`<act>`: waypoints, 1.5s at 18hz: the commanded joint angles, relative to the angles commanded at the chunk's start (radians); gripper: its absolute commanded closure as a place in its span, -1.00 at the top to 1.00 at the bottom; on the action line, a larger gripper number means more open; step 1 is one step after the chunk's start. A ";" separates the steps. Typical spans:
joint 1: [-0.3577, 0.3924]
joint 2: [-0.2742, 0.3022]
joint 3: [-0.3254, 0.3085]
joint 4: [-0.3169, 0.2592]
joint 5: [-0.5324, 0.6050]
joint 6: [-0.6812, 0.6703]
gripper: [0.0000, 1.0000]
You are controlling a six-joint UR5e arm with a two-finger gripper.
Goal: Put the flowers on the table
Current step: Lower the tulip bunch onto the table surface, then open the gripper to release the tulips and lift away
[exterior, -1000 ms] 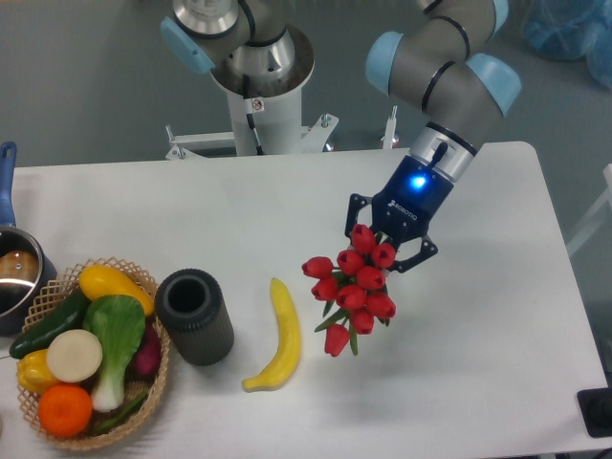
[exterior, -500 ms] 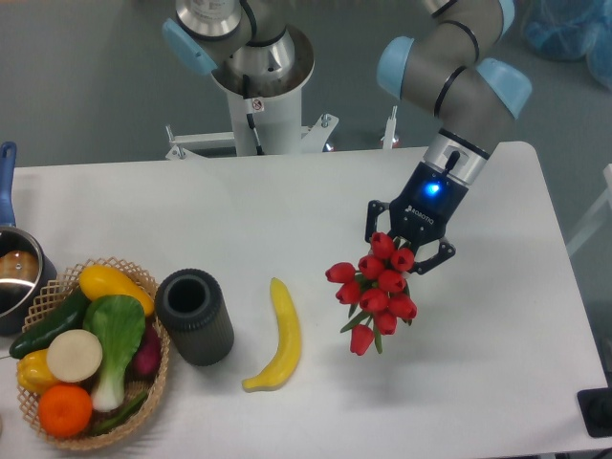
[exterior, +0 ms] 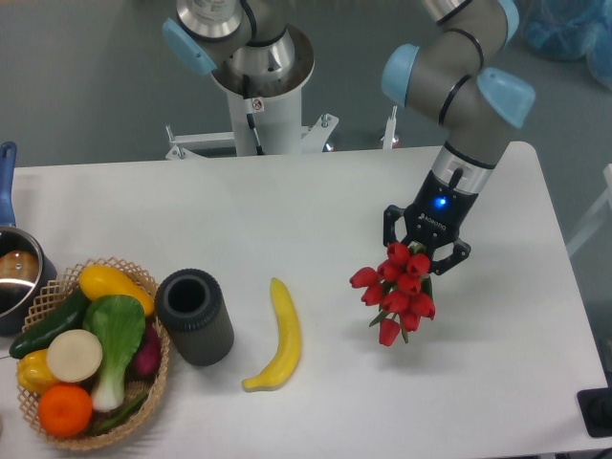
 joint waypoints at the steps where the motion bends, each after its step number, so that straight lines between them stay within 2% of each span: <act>1: -0.002 -0.009 0.000 0.000 0.005 0.005 -0.15; 12: -0.002 -0.043 0.005 0.002 0.011 0.009 -0.11; 15: 0.000 -0.054 0.017 0.002 0.011 0.012 0.13; 17: 0.002 -0.058 0.041 0.002 0.011 0.037 0.93; 18: 0.008 -0.054 0.047 0.000 0.011 0.073 1.00; 25: 0.067 0.012 0.038 -0.002 0.012 0.100 1.00; 27: 0.080 0.034 0.041 -0.002 0.055 0.100 1.00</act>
